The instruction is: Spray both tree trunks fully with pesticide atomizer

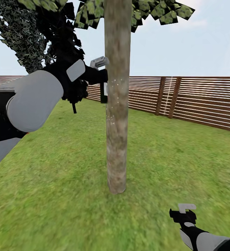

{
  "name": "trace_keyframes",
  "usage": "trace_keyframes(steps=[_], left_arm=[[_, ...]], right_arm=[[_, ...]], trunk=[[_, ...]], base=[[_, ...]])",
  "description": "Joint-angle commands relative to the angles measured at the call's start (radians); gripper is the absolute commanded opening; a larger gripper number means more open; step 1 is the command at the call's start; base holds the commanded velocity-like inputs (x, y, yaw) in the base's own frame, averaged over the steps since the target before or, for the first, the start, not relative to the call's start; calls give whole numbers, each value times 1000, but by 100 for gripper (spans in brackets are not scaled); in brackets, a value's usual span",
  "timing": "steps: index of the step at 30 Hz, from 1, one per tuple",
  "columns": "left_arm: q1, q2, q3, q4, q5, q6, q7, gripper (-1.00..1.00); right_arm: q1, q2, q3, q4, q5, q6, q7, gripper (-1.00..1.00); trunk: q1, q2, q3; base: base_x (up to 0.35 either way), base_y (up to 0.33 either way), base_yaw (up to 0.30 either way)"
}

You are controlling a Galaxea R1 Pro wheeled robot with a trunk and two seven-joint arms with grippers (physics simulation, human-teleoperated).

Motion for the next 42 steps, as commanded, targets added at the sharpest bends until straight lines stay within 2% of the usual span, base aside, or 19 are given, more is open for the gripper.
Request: trace_keyframes(steps=[1, 5, 15, 22, 26, 29, 31, 33, 39, 42], left_arm=[[0, 0, -1, -7, 1, 0, 2, -100], [0, 0, -4, -40, 1, 4, 8, -100], [0, 3, -7, -206, 0, 12, 14, -100], [0, 3, -6, -232, 1, 12, 14, -100], [0, 15, 2, -208, -1, 9, 14, -100], [0, 25, 4, -96, -1, -19, 14, -100], [1, 26, 3, -30, -2, -77, 13, -100], [41, 26, 2, -3, -3, -105, 12, -100], [128, 26, 2, 4, -8, -140, 12, -100], [178, 27, 2, 4, -47, -180, 12, -100]], right_arm=[[0, 0, 0, 0, 0, 0, 0, 100], [0, 0, 0, 0, 0, 0, 0, 100], [0, 0, 0, 0, 0, 0, 0, 100], [0, 0, 0, 0, 0, 0, 0, 100], [0, 0, 0, 0, 0, 0, 0, 100], [0, 0, 0, 0, 0, 0, 0, 100], [0, 0, 0, 0, 0, 0, 0, 100], [0, 0, 0, 0, 0, 0, 0, 100], [0, 0, 0, 0, 0, 0, 0, 100], [0, 0, 0, 0, 0, 0, 0, 100]], trunk=[[0, 0, 0], [0, 0, 0], [0, 0, 0], [0, 0, 0], [0, 0, 0], [0, 0, 0], [0, 0, 0], [0, 0, 0], [0, 0, 0], [0, 0, 0]], base=[[0, 0, 0], [0, 0, 0], [0, 0, 0], [0, 0, 0], [0, 0, 0], [0, 0, 0], [0, 0, 0], [0, 0, 0], [0, 0, 0], [0, 0, 0]])
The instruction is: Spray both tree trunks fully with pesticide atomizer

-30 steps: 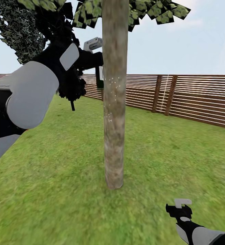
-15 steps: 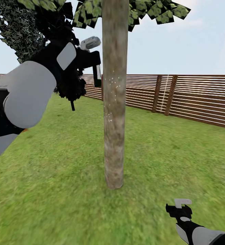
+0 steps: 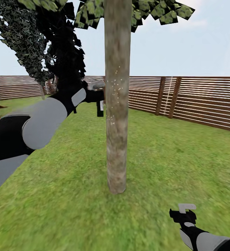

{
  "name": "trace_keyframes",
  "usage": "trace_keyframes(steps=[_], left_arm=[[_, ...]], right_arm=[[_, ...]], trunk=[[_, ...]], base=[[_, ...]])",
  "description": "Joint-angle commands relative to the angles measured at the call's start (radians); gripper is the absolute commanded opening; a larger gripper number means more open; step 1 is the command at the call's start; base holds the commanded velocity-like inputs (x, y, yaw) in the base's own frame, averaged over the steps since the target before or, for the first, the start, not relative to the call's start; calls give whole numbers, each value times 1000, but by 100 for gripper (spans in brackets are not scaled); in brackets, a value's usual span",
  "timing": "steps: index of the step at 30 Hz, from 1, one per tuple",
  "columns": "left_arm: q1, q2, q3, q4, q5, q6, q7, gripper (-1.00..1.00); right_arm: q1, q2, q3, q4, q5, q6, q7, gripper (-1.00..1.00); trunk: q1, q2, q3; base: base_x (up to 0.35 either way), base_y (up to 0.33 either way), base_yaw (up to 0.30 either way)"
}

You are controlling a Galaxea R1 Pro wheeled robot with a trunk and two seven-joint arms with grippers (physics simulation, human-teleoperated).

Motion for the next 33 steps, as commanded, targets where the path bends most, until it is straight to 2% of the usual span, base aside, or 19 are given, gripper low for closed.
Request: trace_keyframes(steps=[1, 4, 6, 8, 10, 11, 16, 22, 23, 24, 26, 28, 32, 33], left_arm=[[17, 0, 5, -1, -9, -9, -1, -100], [44, -2, 4, 0, -19, -18, -3, -100], [60, -13, 3, 2, -20, -18, -26, -100], [70, -26, 1, 2, -20, -18, -132, -100], [73, -26, -1, 1, -19, -17, -208, -100], [73, -26, 0, 1, -19, -18, -224, -100], [73, -26, 3, 1, -19, -84, -250, -100], [74, -26, 3, 2, -20, -96, -256, -100], [74, -26, 3, 2, -20, -96, -269, -100], [74, -26, 3, 2, -20, -96, -325, -100], [74, -26, 3, 1, -21, -94, -362, -100], [74, -26, 2, 0, -22, -92, -352, -100], [74, 2, 2, 0, -23, -87, -146, -100], [74, 5, 2, 0, -23, -86, -115, -100]], right_arm=[[0, 0, 0, 0, 0, 0, 0, 100], [0, 1, 1, 0, 0, 0, 0, 100], [0, 1, 1, 0, 0, 0, 0, 100], [0, 1, 0, 0, 0, 0, 0, 100], [0, 1, 0, 0, 0, 0, 0, 100], [0, 0, 0, 0, 0, 0, 0, 100], [1, 0, 0, 0, 0, 0, 0, 100], [1, 0, 0, 0, 0, 0, 0, 100], [2, 0, 0, 0, 0, 0, 0, 100], [2, 0, 0, 0, 0, 0, 0, 100], [2, 0, 0, 0, 0, 0, 0, 100], [2, 0, 0, 0, 0, 0, 0, 100], [2, 0, 0, 0, 0, 0, 0, 100], [2, 0, 0, 0, 0, 0, 0, 100]], trunk=[[0, 0, 0], [0, 0, 0], [0, 0, 0], [0, 0, 0], [0, 0, 0], [0, 0, 0], [0, 0, 0], [0, 0, 0], [0, 0, 0], [0, 0, 0], [0, 0, 0], [0, 0, 0], [0, 0, 0], [0, 0, 0]], base=[[0, 0, 0], [0, 0, 0], [0, 0, 0], [0, 0, 0], [0, 0, 0], [0, 0, 0], [59, 0, 0], [31, 0, 0], [4, 0, 0], [2, 0, 0], [0, 0, 0], [0, 0, 0], [0, 0, 0], [0, 0, 0]])
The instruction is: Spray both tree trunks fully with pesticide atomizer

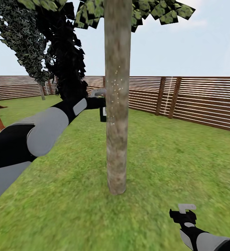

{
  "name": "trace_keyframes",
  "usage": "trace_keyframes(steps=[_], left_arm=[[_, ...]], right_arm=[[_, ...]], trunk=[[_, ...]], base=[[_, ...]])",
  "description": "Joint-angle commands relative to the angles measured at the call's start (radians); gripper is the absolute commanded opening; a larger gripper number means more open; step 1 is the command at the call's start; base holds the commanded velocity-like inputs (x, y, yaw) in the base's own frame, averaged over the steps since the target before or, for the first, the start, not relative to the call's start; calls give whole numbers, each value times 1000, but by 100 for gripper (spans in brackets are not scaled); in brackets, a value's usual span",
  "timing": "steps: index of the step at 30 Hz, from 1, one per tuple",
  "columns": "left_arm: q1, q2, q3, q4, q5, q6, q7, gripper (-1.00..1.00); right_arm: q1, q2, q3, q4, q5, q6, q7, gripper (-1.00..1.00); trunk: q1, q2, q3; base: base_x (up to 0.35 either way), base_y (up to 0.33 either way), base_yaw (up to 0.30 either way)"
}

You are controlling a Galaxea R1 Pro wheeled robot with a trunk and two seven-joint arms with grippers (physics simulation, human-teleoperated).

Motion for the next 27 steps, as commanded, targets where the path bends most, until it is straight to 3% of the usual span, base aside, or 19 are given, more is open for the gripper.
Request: trace_keyframes(steps=[1, 3, 6, 17, 20, 21, 23, 27], left_arm=[[0, 5, 5, -1, 2, 1, 41, -100], [0, 25, 5, -2, 3, 1, 100, -100], [0, 46, 5, -2, 3, 6, 121, -100], [0, 41, 3, 2, 4, 15, 112, -100], [0, 31, 3, 2, 4, 15, -29, -100], [0, 29, 3, 2, 4, 15, -134, -100], [0, 26, 2, 2, 3, 15, -265, -100], [0, 22, 0, 1, -30, 16, -373, -100]], right_arm=[[0, 0, 0, 0, 0, 0, 0, 100], [0, 0, 0, 0, 0, 0, 0, 100], [1, 0, 0, 0, 0, 0, 0, 100], [1, 0, 0, 0, 0, 0, 0, 100], [1, 0, 0, 0, 0, 0, 0, 100], [1, 0, 0, 0, 0, 0, 0, 100], [2, 0, 0, 0, 0, 0, 0, 100], [2, 0, 0, 0, 0, 0, 0, 100]], trunk=[[0, 0, 0], [0, 0, 0], [0, 0, 0], [0, 0, 0], [0, 0, 0], [0, 0, 0], [0, 0, 0], [0, 0, 0]], base=[[0, 0, 0], [0, 0, 0], [0, 0, 0], [0, 0, 0], [0, 0, 0], [0, 0, 0], [0, 0, 0], [0, 0, 0]])
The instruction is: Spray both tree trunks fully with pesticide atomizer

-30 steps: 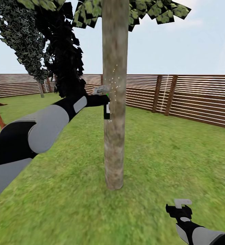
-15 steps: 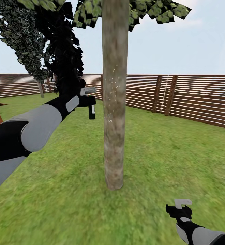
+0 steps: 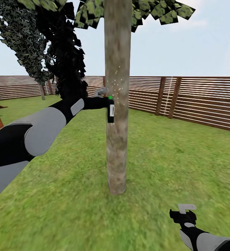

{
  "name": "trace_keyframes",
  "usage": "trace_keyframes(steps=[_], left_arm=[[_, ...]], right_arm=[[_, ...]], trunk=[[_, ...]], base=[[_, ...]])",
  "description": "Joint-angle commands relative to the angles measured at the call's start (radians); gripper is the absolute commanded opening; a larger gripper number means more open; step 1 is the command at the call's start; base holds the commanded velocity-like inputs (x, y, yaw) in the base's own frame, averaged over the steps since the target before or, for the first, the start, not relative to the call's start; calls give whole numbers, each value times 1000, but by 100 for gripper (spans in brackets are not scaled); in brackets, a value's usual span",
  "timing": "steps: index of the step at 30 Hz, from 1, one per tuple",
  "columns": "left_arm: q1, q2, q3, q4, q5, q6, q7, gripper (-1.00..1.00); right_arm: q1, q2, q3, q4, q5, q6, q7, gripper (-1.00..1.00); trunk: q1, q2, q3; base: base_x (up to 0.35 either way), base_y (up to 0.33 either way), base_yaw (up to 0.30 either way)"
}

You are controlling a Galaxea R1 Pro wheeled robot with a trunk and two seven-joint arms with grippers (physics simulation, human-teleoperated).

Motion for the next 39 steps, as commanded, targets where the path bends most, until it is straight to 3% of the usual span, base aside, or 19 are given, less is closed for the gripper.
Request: trace_keyframes(steps=[1, 4, 12, 13, 16, 19, 27, 29, 31, 34, 39], left_arm=[[0, 0, 2, 0, -11, 1, -7, -100], [0, 0, 2, 0, -32, 2, -18, -100], [0, 2, 10, -17, -28, 0, -7, -100], [0, 2, 21, -29, -28, -1, -6, -100], [0, 2, 109, -69, -27, -1, 7, -100], [1, -4, 132, -106, -26, 5, 54, -100], [0, -44, 136, -321, -26, 204, 107, -100], [0, -46, 136, -340, -25, 219, 111, -100], [0, -52, 135, -349, -7, 237, 115, -100], [0, -54, 134, -386, 57, 290, 122, -100], [0, -54, 135, -388, 69, 305, 149, -100]], right_arm=[[0, 0, 0, 0, 0, 0, 0, 100], [0, 0, 0, 0, 0, 0, 0, 100], [0, 0, 0, 0, 0, 0, 0, 100], [0, 0, 0, 0, 0, 0, 0, 100], [0, 0, 0, 0, 0, 0, 0, 100], [0, 0, 0, 0, 0, 0, 0, 100], [0, 0, 0, 0, 0, 0, 0, 100], [0, 0, 0, 0, 0, 0, 0, 100], [0, 0, 0, 0, 0, 0, 0, 100], [0, 0, 0, 0, 0, 0, 0, 100], [0, 0, 0, 0, 0, 0, 0, 100]], trunk=[[0, 0, 0], [0, 0, 0], [0, 0, 0], [0, 0, 0], [0, 0, 0], [0, 0, 0], [0, 0, 0], [0, 0, 0], [0, 0, 0], [0, 0, 0], [0, 0, 0]], base=[[0, 0, 0], [0, 0, 0], [0, 0, 0], [0, 0, 0], [0, 0, 0], [0, 0, 0], [0, 0, 0], [0, 0, 0], [0, 0, 0], [0, 0, 0], [0, 0, 0]])
